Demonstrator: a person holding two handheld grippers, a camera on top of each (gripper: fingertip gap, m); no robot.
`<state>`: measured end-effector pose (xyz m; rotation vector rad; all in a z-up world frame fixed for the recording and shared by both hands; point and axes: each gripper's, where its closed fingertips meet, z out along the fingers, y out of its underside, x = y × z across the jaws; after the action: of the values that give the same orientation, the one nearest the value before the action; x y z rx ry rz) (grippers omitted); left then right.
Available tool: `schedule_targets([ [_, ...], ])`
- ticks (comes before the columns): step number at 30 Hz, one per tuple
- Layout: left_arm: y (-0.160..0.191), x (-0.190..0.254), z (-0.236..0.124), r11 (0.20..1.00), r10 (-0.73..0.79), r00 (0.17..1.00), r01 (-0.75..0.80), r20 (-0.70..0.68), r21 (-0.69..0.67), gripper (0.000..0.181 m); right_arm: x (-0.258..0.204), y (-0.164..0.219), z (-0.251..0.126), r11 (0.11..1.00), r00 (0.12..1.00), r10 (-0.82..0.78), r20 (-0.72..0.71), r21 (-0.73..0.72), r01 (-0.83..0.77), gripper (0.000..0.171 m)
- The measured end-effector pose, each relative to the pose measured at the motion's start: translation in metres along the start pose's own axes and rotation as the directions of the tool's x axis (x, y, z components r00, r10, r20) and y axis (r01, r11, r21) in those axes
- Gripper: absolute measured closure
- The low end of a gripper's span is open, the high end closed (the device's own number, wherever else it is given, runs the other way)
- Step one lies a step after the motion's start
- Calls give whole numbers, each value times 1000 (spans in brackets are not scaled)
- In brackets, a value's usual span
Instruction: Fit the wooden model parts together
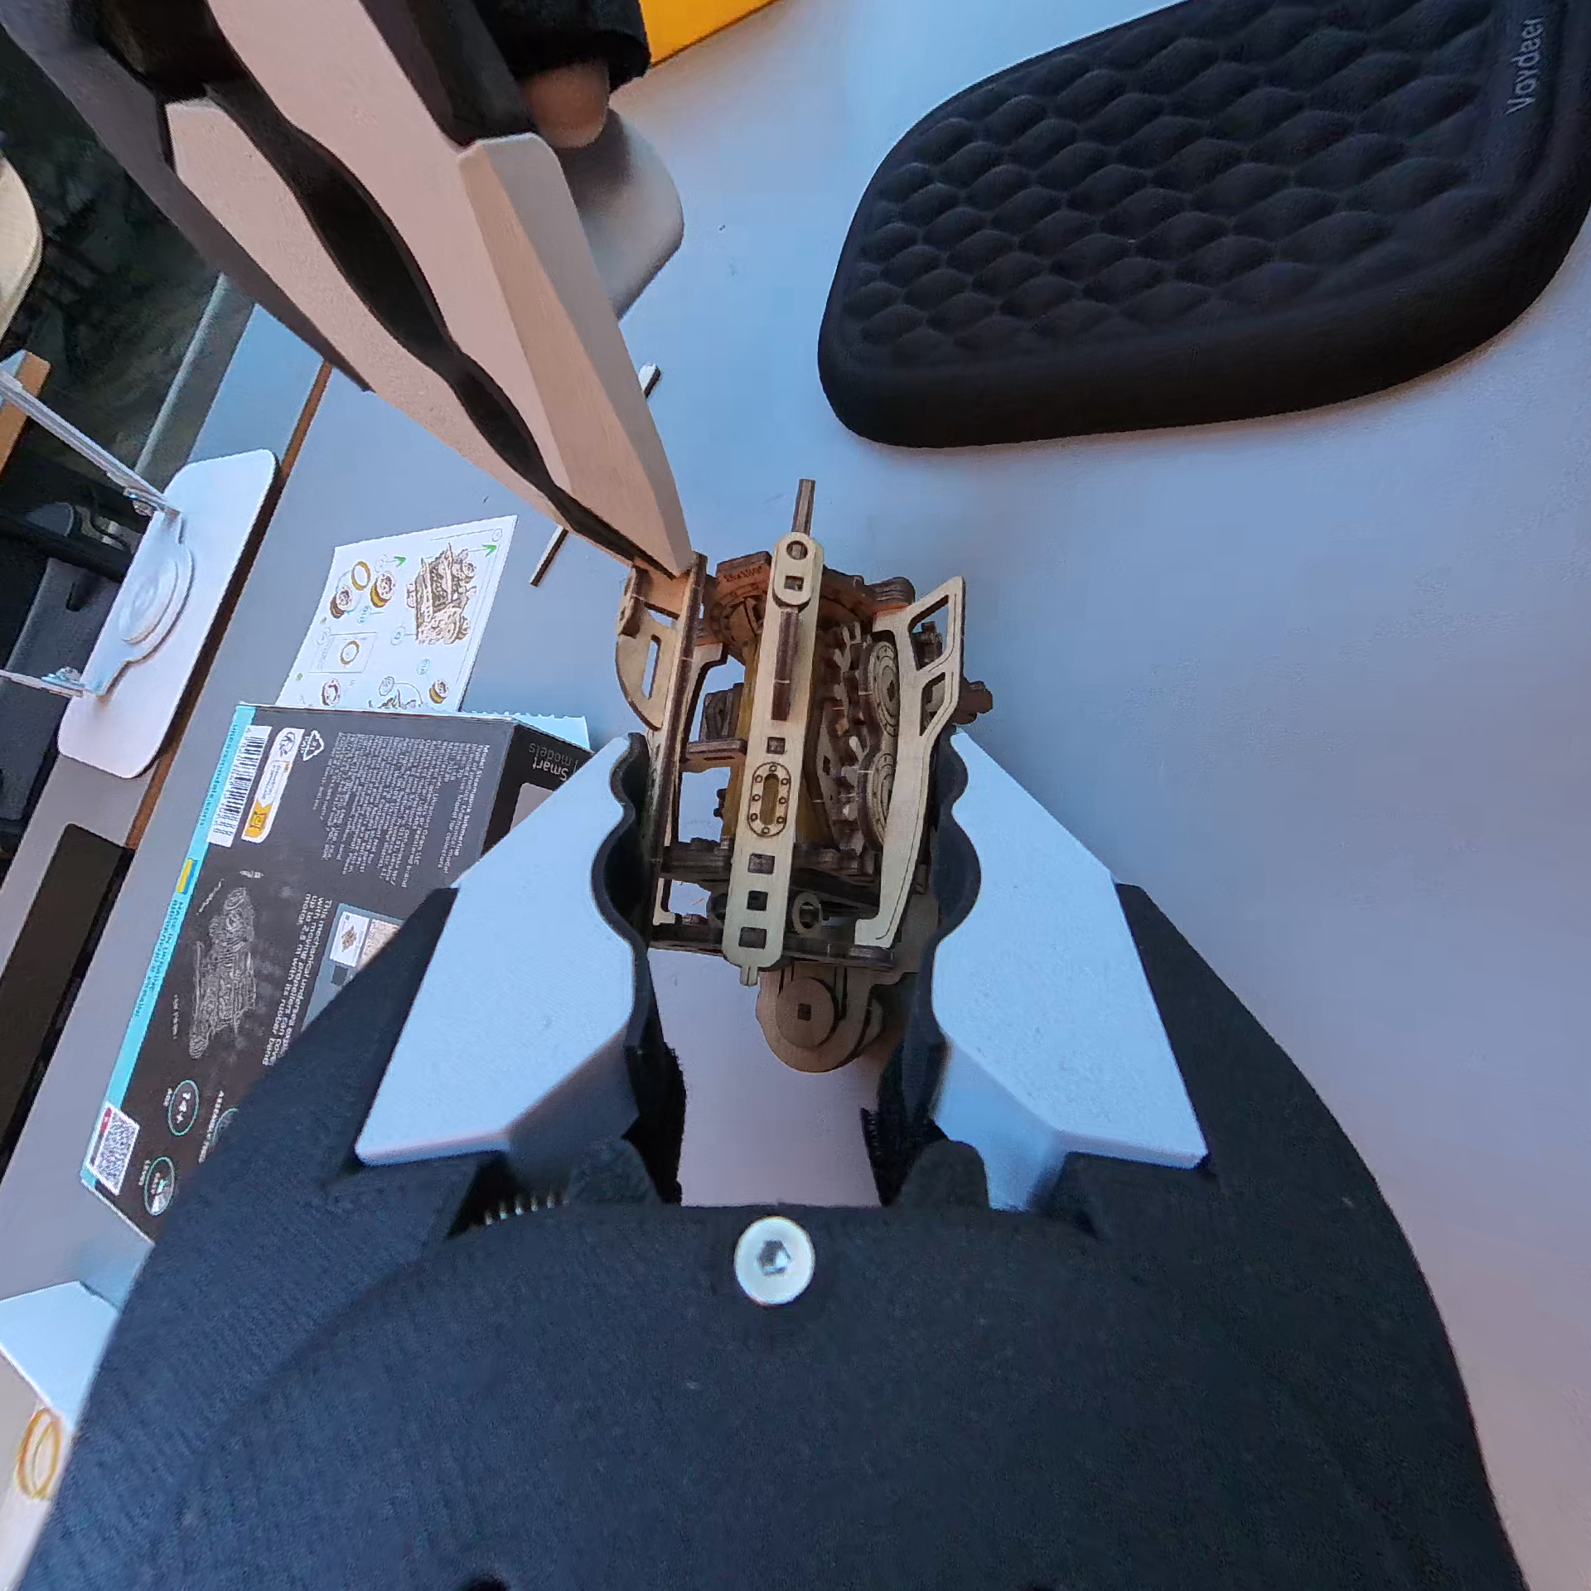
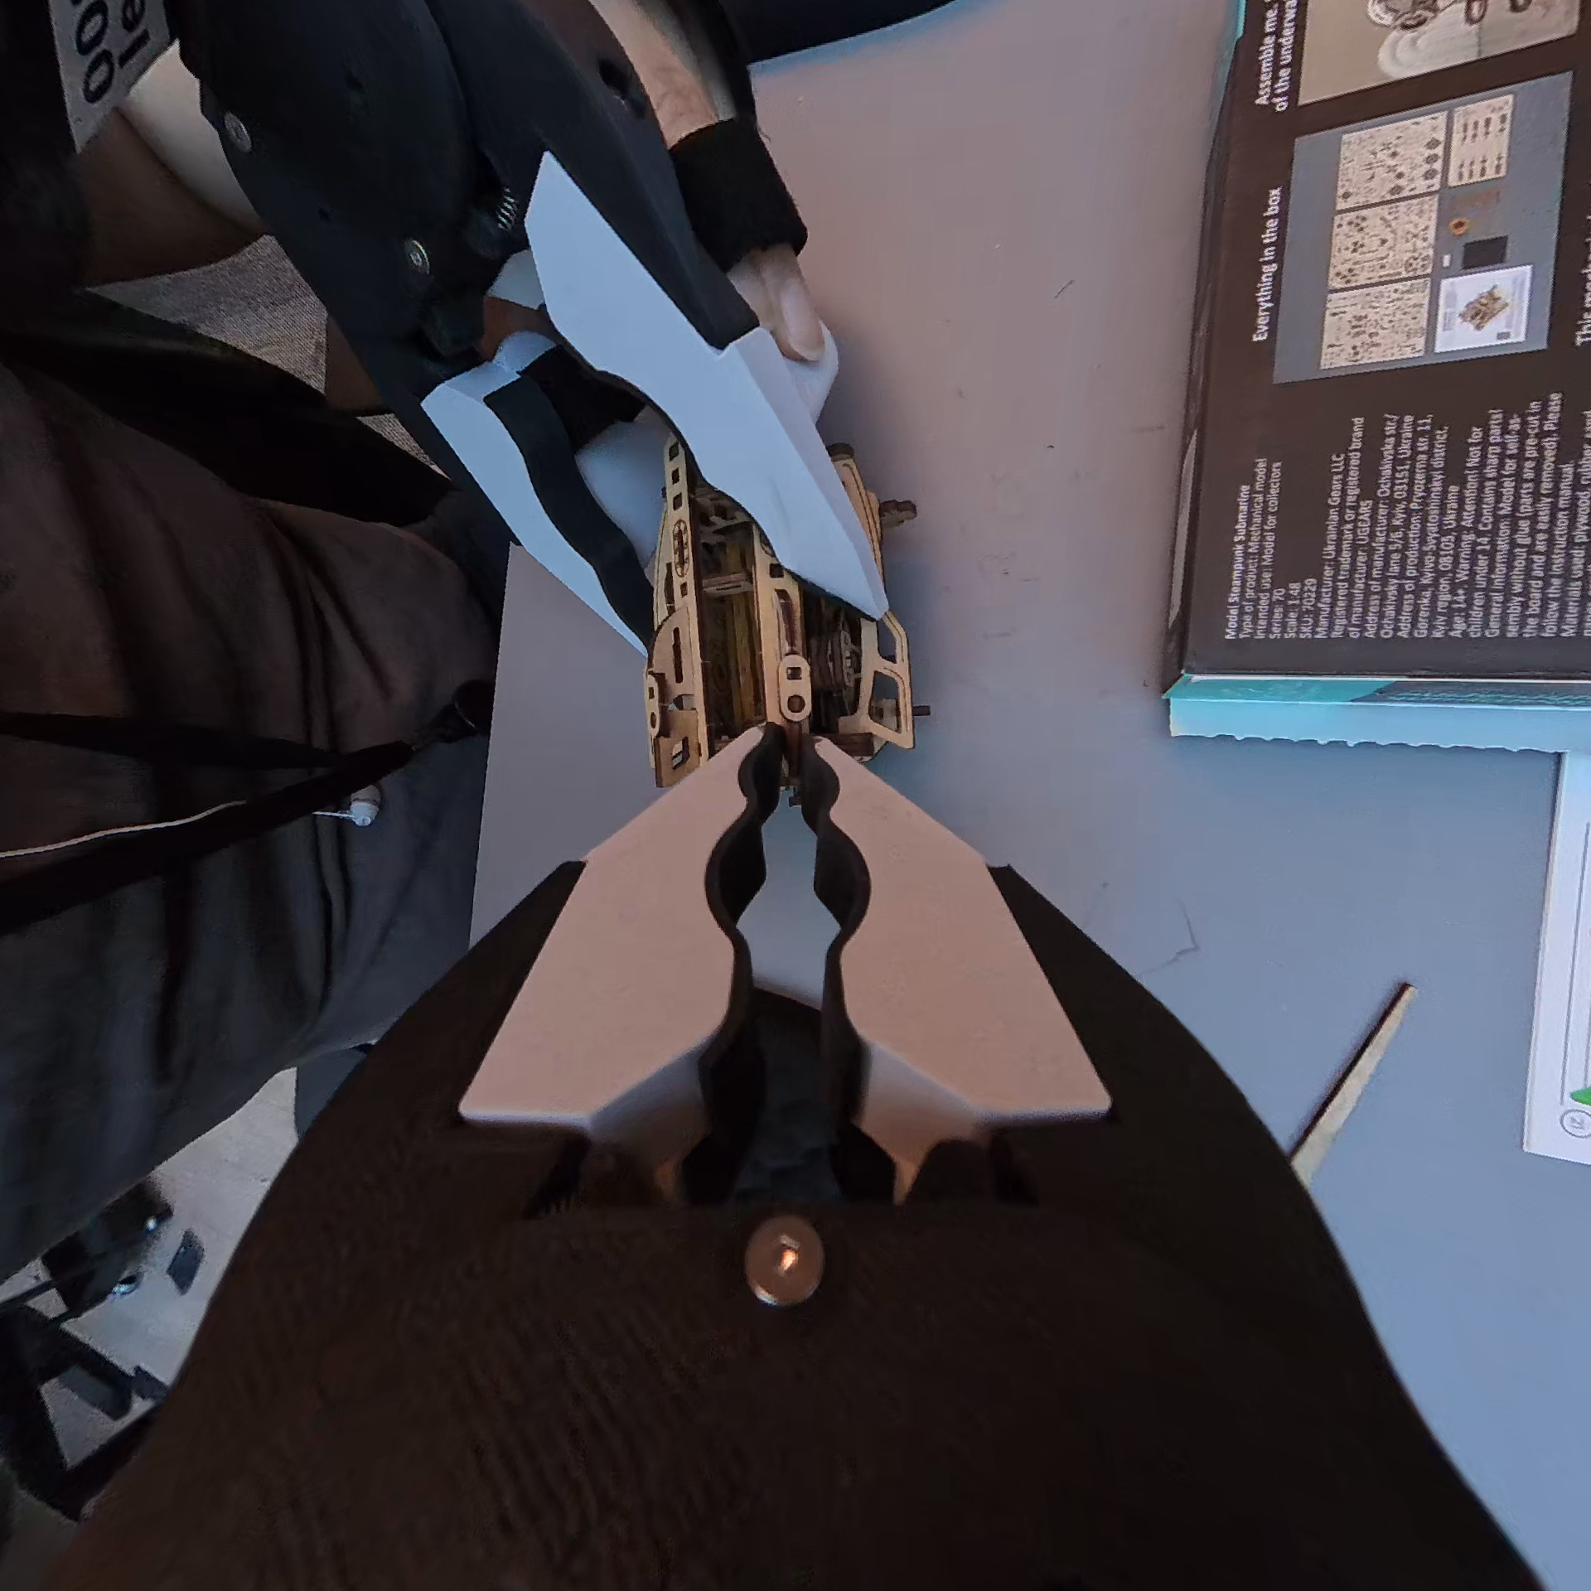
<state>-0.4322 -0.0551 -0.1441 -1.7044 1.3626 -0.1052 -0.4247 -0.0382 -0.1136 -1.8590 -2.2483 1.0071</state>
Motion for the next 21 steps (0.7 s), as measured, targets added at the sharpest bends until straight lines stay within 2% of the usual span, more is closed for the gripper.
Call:
schedule_targets([
  [10, 0, -1, 1, 1000, -21, 1000, 21, -21, 12, 117, 2, 0, -1, 999, 995, -35, -97, 13, 37, 168],
  [21, -1, -1, 1, 999, -19, 1000, 20, -12, 31, 116, 3, -1, -1, 999, 998, -16, -60, 28, 18, 167],
])
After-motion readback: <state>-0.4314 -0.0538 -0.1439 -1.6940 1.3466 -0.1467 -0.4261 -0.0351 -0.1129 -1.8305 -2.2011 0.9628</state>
